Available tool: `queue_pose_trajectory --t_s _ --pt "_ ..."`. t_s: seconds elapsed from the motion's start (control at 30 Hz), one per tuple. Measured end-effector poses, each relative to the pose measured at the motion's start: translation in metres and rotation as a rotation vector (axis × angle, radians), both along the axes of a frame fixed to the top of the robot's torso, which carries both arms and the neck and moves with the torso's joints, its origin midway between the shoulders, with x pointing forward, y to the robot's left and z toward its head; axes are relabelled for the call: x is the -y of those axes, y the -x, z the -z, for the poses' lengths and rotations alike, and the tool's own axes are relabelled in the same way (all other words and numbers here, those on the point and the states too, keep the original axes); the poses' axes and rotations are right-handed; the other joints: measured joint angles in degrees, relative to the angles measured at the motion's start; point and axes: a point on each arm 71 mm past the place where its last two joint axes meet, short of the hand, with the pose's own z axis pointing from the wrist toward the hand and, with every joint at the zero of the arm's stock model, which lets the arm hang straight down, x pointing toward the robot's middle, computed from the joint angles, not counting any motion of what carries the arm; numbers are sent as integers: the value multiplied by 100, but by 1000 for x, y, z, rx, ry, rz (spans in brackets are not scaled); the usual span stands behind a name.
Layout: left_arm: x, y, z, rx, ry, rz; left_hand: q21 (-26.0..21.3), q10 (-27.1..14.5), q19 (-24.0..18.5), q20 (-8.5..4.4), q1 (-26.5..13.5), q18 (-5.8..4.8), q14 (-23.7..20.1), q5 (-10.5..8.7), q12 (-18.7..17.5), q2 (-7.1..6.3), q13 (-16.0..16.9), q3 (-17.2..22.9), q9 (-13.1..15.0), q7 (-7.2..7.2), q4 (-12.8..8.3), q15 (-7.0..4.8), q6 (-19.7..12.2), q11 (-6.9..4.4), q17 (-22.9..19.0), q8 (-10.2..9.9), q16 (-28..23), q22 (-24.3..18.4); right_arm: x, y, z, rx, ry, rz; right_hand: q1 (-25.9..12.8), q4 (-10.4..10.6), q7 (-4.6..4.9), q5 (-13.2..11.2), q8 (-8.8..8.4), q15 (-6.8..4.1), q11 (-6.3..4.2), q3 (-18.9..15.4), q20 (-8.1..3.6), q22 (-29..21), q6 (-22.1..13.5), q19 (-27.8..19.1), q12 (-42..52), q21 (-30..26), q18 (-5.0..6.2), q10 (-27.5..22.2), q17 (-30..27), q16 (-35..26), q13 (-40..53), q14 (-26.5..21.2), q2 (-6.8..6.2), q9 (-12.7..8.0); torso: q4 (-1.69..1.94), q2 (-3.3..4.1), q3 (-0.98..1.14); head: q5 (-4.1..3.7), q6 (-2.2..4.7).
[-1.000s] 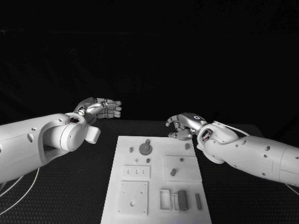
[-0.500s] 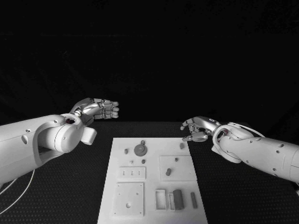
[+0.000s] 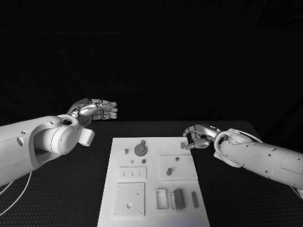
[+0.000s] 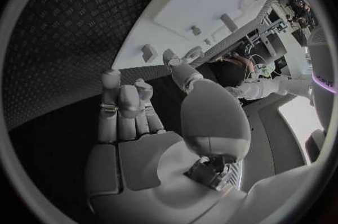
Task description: Assemble the parts on the task board
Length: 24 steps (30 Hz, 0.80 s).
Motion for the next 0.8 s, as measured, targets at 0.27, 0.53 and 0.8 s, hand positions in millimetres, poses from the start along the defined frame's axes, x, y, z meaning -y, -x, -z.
queue_pose_trajectory --t_s 0.27,0.53,0.8 --pt "2 1 1 -1 2 7 0 0 0 0 -20 0 0 0 0 20 0 1 0 0 -1 0 0 0 -1 0 -23 -1 5 -4 6 -6 8 10 0 0 0 0 0 -4 0 0 1 0 -1 0 -3 0 0 -2 10 0 5 -4 0 4 12 16 21 -5 -13" --pt "4 3 1 -2 5 19 0 0 0 0 -20 0 0 0 0 20 -1 1 -1 0 -1 0 0 0 4 0 -23 -1 0 -5 10 -13 4 2 103 -16 0 0 0 -19 -10 -15 11 0 -1 -8 32 0 1 -12 23 15 6 -19 103 40 22 42 38 -3 -14" --pt "4 5 0 -3 5 22 0 0 0 0 -20 0 0 0 0 20 -1 14 -1 0 -14 0 0 0 4 0 -23 -2 1 -4 16 -29 5 4 159 -32 -57 0 85 -20 -11 -63 12 0 56 -8 54 0 1 -13 29 46 5 -19 225 83 29 59 48 -9 -53"
